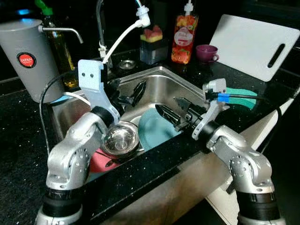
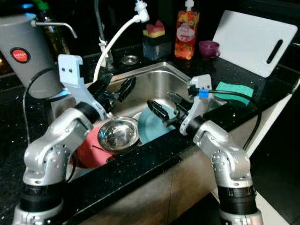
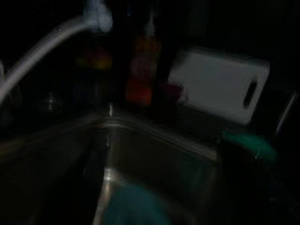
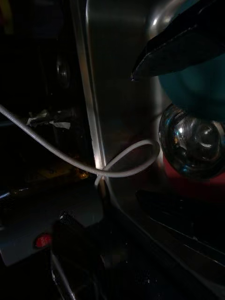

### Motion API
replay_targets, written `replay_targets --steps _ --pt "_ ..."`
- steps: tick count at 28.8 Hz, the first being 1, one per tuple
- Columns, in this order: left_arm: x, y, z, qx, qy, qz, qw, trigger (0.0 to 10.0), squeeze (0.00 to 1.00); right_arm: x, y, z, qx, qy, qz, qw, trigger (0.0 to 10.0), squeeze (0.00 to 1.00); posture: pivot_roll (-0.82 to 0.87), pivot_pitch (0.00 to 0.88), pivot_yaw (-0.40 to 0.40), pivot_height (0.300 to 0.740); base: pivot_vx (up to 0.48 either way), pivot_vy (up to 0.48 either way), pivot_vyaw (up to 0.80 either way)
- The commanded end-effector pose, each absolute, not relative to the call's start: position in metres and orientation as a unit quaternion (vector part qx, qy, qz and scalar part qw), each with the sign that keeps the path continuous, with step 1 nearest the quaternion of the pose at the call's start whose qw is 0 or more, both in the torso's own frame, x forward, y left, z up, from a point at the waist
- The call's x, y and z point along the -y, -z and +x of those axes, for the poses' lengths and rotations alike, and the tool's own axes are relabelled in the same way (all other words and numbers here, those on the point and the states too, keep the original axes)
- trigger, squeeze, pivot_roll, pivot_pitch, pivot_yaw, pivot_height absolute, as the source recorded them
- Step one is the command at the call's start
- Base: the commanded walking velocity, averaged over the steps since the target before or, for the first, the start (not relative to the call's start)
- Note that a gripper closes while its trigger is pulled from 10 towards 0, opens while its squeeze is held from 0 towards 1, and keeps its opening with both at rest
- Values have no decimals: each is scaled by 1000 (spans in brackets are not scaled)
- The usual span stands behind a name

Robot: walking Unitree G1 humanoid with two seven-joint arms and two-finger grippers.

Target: Kitchen organization

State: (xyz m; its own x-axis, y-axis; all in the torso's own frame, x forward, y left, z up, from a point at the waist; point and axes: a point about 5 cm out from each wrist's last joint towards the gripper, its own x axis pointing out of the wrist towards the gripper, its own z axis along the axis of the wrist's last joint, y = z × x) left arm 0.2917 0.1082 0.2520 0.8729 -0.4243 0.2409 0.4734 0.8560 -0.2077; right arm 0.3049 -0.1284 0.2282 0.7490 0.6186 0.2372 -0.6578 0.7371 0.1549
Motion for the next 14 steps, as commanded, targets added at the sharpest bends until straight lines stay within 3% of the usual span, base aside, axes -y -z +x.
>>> replay_targets --steps 1,14 --pt "-110 -241 286 72 225 -135 962 10000 0 126 -229 307 91 -346 120 926 10000 0 127 0 -39 740 -281 0 0" --pt "-110 -254 280 88 215 -102 967 10000 0 124 -231 310 104 -346 126 924 10000 0 126 0 -30 740 -292 0 0"
